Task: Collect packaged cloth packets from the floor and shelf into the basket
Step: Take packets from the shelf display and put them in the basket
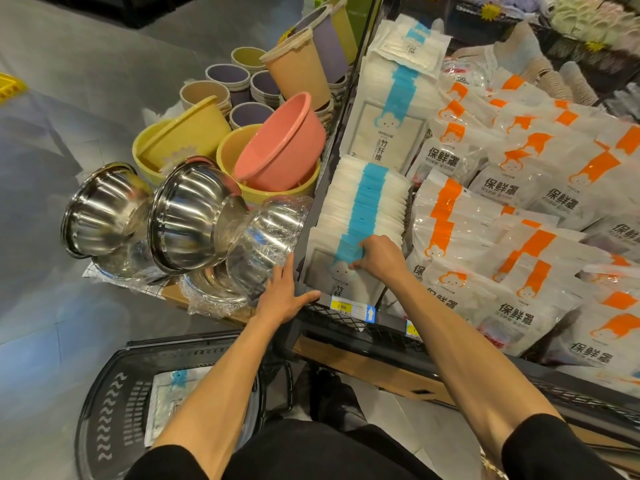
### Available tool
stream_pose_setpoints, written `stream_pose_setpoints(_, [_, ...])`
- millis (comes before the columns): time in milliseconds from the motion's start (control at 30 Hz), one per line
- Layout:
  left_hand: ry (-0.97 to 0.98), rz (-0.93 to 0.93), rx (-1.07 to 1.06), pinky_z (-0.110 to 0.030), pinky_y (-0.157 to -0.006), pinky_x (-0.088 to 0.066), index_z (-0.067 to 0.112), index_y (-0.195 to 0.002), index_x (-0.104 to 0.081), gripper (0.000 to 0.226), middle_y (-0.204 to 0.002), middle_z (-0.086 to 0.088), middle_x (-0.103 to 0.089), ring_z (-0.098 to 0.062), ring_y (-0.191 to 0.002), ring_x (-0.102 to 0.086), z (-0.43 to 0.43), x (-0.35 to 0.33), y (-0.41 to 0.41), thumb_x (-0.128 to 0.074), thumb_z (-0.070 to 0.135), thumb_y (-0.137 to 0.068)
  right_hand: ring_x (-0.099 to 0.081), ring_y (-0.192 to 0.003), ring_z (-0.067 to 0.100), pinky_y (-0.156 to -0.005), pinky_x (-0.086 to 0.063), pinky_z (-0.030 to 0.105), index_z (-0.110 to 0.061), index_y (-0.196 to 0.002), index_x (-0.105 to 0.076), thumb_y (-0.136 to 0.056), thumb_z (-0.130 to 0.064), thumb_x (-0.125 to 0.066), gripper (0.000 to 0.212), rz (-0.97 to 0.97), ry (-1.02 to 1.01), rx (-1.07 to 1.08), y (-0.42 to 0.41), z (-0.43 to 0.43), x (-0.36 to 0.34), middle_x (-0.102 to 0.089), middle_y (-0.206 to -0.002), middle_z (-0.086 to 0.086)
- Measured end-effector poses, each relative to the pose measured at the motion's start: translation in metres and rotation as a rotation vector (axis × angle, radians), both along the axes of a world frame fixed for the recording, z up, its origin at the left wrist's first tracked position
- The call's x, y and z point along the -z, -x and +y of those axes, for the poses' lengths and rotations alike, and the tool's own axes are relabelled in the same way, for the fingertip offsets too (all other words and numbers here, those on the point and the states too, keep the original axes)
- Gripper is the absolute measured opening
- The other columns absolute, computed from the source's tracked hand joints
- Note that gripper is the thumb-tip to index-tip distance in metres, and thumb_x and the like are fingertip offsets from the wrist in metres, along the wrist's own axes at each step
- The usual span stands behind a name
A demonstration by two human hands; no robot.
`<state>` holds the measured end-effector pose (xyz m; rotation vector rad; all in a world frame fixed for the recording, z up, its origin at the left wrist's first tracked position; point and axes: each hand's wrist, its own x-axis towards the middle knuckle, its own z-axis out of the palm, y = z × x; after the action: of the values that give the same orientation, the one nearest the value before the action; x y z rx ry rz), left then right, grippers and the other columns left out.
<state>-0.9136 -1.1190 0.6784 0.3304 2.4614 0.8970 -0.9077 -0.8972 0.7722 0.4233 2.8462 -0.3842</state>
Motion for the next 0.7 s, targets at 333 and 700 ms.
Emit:
stream_pose_setpoints(333, [-0.013,-0.006,0.004,-0.062,-0.112,-0.035,0.034,-0.159,0.013,0.114,-0.166,-0.01,-0.005,-0.041,-0.151,-0.015,-0.001,-0.003,-0.002,-0.065,0.068,-0.083,-0.061,-0.075,0.025,-0.057,-0.044,0.032,-0.005,-0.09,-0.067,-0.08,-0.04,-0.081,0.038,0.036,-0.054,-0.01,-0.002,0.0,0.008,-0.066,-0.086,0.009])
stream_pose_setpoints(700, [0.198,0.012,0.169,-0.053,-0.11,-0.041,0.019,-0.16,0.008,0.114,-0.16,-0.02,-0.023,-0.039,-0.143,-0.036,-0.005,-0.028,0.011,-0.068,0.059,-0.086,-0.063,-0.082,0.026,-0.065,-0.054,0.037,-0.012,-0.102,-0.061,-0.088,-0.027,-0.064,0.021,0.104,-0.123,-0.015,-0.018,-0.003,-0.008,-0.066,-0.097,0.007])
